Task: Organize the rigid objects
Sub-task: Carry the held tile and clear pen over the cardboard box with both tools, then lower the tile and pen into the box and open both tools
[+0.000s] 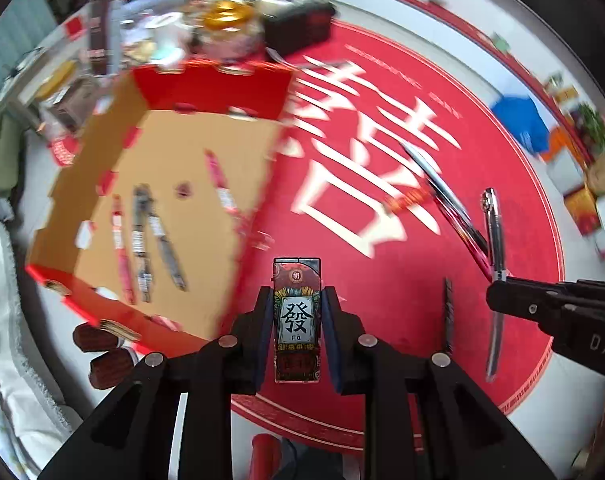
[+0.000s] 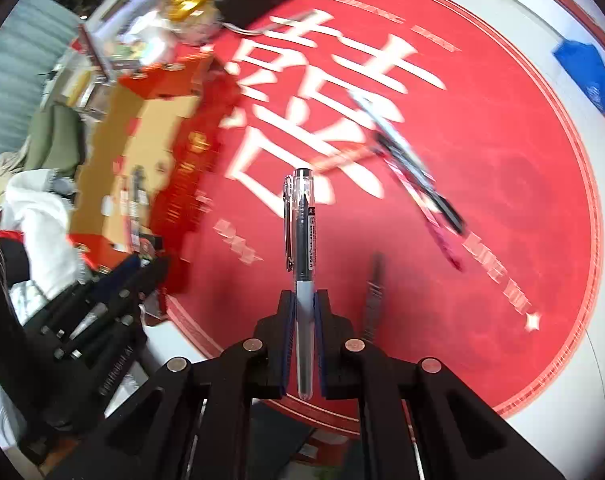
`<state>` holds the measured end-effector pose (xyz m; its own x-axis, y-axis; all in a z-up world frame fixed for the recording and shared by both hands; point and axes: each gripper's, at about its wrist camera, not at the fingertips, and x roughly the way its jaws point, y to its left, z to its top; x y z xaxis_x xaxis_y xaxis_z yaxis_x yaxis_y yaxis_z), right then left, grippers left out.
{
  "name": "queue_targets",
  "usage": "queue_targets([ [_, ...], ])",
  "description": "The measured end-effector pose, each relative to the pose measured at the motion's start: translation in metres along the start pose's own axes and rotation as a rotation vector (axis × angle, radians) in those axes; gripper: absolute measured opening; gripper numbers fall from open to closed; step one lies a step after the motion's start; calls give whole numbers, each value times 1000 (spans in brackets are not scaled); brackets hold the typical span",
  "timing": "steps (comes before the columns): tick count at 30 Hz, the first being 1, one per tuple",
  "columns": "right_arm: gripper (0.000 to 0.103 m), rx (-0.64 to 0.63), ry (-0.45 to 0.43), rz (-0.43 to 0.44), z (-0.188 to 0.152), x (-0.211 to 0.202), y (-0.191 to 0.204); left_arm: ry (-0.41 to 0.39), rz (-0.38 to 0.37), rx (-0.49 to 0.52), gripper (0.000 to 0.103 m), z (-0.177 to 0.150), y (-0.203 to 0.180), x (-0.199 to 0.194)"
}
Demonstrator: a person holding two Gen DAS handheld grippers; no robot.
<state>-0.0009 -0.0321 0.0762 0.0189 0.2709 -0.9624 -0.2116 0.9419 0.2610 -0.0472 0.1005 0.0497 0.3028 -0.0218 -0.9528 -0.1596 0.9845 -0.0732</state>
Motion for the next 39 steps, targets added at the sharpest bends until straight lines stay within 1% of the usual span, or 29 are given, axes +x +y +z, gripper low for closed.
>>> queue_targets([
  [6, 11, -136, -7, 39, 24, 11, 66, -34, 77, -126, 26, 9, 56, -11],
  [10, 11, -187, -8, 77, 37, 16, 102, -60, 145, -189, 26, 14, 90, -12],
  [14, 11, -224, -3, 98, 50, 27, 136, -58, 175, -257, 25, 17, 120, -8],
  [19, 11, -260, 8, 106, 60, 37, 162, -50, 199, -313, 25, 19, 145, -3],
  [26, 11, -287, 19, 105, 67, 43, 178, -29, 202, -338, 25, 18, 160, 6],
  [39, 11, -280, 25, 99, 74, 50, 180, -10, 204, -335, 26, 19, 167, 14],
])
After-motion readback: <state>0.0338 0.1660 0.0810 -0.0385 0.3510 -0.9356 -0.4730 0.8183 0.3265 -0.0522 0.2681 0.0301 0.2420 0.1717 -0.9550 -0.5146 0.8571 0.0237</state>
